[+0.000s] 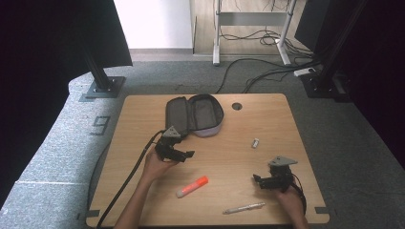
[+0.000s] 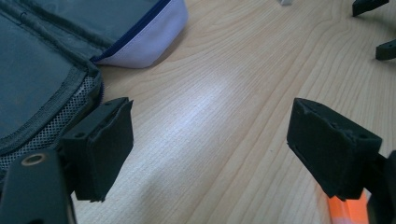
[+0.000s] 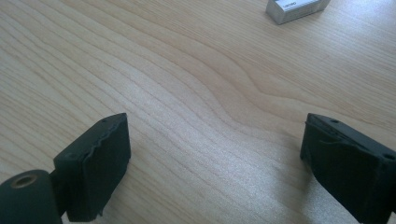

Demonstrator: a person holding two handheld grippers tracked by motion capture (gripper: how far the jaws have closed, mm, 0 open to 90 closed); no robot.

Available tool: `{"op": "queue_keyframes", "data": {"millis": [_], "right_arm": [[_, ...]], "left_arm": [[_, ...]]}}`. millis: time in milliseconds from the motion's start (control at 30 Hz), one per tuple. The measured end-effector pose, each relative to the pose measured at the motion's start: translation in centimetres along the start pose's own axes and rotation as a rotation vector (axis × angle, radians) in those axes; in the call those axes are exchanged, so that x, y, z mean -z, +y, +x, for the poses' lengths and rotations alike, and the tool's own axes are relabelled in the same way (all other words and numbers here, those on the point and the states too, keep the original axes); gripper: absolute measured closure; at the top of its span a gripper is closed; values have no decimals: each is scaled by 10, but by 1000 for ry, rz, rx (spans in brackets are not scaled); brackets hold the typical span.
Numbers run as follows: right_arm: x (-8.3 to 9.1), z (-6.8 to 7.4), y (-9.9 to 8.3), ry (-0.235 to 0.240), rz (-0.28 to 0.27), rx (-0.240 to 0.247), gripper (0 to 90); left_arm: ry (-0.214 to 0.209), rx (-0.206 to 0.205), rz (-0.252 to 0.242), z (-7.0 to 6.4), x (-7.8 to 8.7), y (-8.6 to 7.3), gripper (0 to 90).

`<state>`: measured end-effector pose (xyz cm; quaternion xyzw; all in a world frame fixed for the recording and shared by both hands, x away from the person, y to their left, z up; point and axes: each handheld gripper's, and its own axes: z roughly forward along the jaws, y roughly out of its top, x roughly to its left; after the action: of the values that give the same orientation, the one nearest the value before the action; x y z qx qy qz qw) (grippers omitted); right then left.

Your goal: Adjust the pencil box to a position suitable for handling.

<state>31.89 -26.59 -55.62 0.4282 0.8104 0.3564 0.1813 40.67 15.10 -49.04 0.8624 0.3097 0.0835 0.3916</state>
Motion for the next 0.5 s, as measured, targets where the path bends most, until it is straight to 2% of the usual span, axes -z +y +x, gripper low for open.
{"op": "queue_keyframes", "data": {"millis": [100, 133, 500], "right_arm": [[0, 0, 0, 0, 0, 0, 81], [0, 0, 0, 0, 0, 0, 81], [0, 0, 0, 1, 0, 0, 81]], "left_arm": [[-1, -16, -10, -2, -1, 7, 149], [-12, -10, -14, -1, -1, 9, 151], [-27, -48, 23, -5, -17, 32, 157]]}}
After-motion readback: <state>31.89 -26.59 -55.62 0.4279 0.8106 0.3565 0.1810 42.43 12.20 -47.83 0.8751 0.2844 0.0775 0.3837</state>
